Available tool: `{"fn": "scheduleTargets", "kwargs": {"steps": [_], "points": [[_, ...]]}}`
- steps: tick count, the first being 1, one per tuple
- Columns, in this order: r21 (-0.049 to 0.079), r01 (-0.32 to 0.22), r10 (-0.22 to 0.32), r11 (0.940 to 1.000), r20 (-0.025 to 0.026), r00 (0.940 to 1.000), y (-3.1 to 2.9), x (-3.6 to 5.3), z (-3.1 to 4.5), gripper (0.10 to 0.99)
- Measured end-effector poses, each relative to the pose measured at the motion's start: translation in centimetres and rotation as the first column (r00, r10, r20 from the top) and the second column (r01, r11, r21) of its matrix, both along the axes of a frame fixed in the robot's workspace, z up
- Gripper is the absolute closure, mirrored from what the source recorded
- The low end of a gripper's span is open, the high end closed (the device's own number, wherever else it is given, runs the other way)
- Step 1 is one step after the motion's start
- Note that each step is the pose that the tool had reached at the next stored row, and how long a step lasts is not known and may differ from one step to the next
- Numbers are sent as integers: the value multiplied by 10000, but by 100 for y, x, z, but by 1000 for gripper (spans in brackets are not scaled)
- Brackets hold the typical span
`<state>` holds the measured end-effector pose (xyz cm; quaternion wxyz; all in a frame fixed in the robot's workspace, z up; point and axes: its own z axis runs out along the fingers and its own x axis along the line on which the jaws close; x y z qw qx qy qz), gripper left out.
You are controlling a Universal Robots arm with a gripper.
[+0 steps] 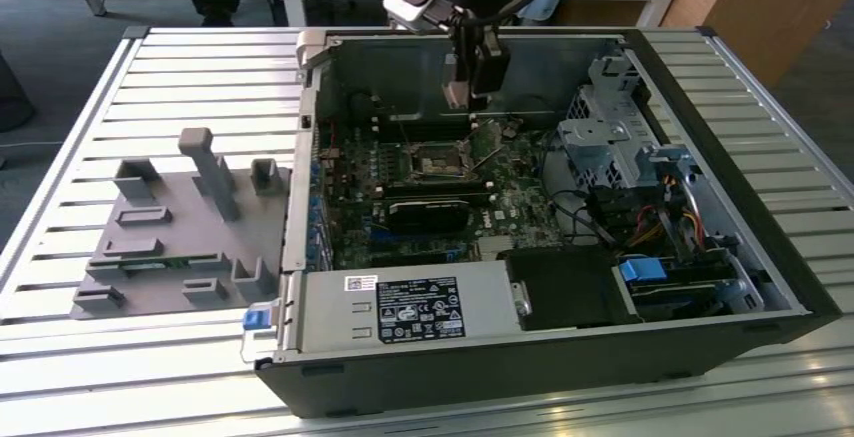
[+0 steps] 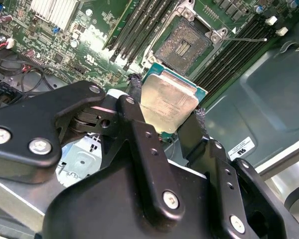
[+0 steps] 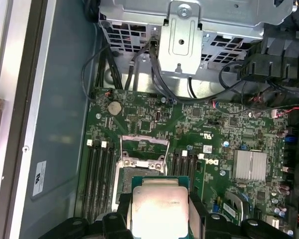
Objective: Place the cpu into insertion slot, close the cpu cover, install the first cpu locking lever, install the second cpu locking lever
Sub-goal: 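Place the cpu into insertion slot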
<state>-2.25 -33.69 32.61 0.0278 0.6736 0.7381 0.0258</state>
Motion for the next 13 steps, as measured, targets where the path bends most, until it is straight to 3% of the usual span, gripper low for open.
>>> {"fn": "scheduleTargets", "kwargs": {"steps": [13], "points": [[-2,1,-1,10000,-9,10000,1,0,-63,549]]}}
